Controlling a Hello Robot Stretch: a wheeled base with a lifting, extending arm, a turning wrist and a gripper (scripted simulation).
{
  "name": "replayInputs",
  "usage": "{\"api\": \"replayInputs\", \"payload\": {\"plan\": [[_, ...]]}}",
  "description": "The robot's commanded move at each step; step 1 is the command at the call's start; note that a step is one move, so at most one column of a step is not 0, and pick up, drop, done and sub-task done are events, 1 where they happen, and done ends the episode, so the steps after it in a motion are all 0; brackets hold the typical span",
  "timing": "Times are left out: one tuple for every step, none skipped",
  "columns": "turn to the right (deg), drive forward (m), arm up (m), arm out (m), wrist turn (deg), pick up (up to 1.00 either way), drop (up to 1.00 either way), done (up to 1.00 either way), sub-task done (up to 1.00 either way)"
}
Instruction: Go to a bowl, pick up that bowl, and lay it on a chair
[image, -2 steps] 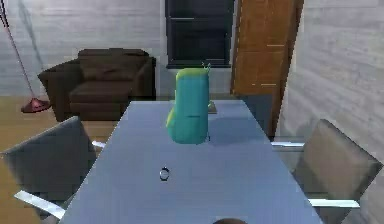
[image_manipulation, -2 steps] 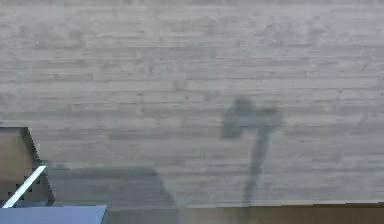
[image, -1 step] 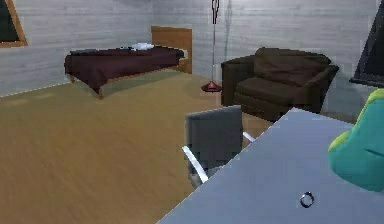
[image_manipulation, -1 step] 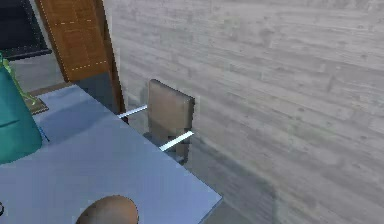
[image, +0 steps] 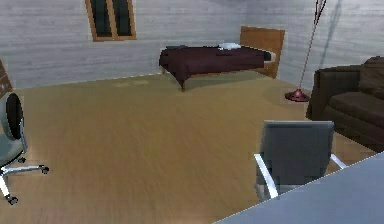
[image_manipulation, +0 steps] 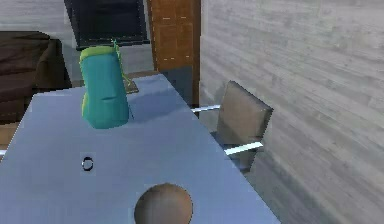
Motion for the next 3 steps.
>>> {"api": "replayInputs", "payload": {"plan": [[0.0,0.0,0.5,0.0,0.0,0.0,0.0,0.0,0.0],[0.0,0.0,0.36,0.0,0.0,0.0,0.0,0.0,0.0],[0.0,0.0,0.0,0.02,0.0,0.0,0.0,0.0,0.0]]}}
